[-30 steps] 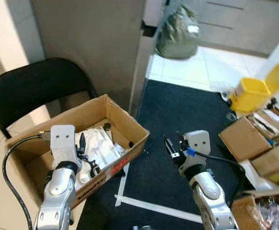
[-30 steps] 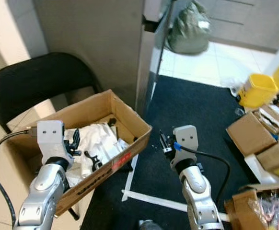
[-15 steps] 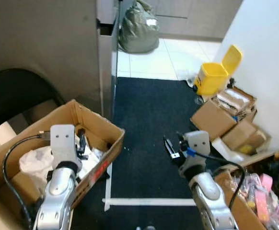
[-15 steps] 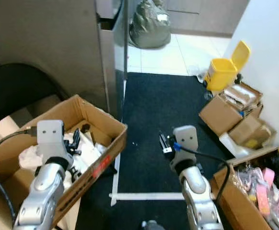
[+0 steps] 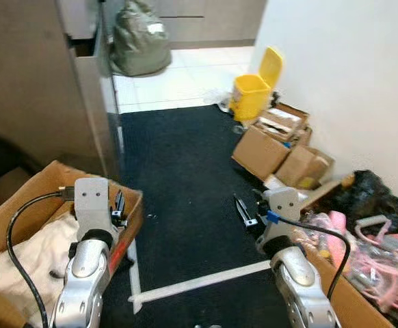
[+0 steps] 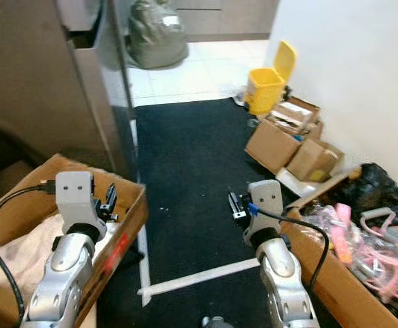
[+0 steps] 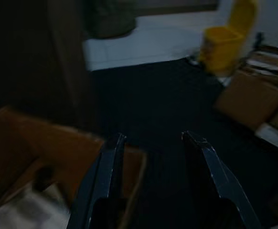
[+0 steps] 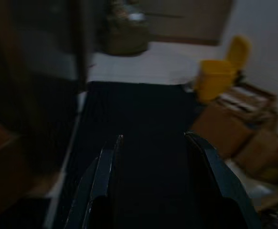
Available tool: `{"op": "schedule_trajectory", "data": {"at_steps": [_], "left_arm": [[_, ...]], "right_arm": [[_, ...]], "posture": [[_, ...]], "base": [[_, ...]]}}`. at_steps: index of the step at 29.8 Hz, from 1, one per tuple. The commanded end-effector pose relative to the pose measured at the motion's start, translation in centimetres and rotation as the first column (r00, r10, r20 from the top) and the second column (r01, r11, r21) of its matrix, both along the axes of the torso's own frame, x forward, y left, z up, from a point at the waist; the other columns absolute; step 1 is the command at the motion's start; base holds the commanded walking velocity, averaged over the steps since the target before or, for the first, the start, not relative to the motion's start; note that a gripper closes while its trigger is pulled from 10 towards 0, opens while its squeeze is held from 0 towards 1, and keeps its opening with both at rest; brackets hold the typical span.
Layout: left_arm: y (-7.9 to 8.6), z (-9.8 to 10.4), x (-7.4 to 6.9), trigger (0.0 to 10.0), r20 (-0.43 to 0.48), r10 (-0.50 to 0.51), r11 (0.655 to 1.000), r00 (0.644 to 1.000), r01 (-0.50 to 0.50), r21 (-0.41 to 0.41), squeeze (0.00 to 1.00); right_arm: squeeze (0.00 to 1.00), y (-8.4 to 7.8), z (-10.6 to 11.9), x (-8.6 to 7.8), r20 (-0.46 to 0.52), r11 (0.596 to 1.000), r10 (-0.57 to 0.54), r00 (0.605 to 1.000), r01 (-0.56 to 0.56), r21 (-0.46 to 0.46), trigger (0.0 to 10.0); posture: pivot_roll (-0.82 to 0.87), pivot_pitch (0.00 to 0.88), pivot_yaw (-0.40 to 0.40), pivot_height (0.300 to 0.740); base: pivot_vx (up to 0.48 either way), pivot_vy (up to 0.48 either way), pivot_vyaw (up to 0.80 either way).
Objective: Picking trash to rubbish bin
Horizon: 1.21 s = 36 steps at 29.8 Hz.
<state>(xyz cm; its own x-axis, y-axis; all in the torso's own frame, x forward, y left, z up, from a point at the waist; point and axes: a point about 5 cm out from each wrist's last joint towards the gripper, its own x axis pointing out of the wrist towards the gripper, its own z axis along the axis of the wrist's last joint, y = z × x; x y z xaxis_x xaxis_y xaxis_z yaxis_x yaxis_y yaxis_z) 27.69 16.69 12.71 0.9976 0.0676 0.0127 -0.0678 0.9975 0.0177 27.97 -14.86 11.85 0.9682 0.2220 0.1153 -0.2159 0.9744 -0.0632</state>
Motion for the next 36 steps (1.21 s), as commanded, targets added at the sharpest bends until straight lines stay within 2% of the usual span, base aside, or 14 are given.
{"op": "schedule_trajectory", "data": {"at_steps": [1,27,36], "left_arm": [[0.08,-0.74,-0.29,10.0,-0.029,0.002,1.000,1.000,-0.002,-0.007,0.00],[-0.07,-0.75,-0.34,10.0,-0.036,-0.018,1.000,0.999,0.019,0.012,0.00],[0.47,-0.11,0.40,10.0,-0.031,-0.048,0.998,0.998,0.050,0.042,0.00]], "right_arm": [[0.00,-0.15,-0.61,-0.34,-0.029,1.000,-0.011,1.000,0.011,0.010,10.0],[0.00,-0.19,-0.92,-0.53,-0.048,1.000,-0.021,0.999,0.022,0.019,10.0],[0.00,-0.04,-1.10,-0.56,-0.048,0.997,-0.056,0.997,0.058,0.043,10.0]], "posture": [[-0.02,0.128,-0.050,0.740],[-0.01,0.142,-0.042,0.740],[0.00,0.144,-0.001,0.740]], "base": [[0.000,0.000,-0.67],[0.000,0.000,-0.66],[0.000,0.000,-0.67]]}}
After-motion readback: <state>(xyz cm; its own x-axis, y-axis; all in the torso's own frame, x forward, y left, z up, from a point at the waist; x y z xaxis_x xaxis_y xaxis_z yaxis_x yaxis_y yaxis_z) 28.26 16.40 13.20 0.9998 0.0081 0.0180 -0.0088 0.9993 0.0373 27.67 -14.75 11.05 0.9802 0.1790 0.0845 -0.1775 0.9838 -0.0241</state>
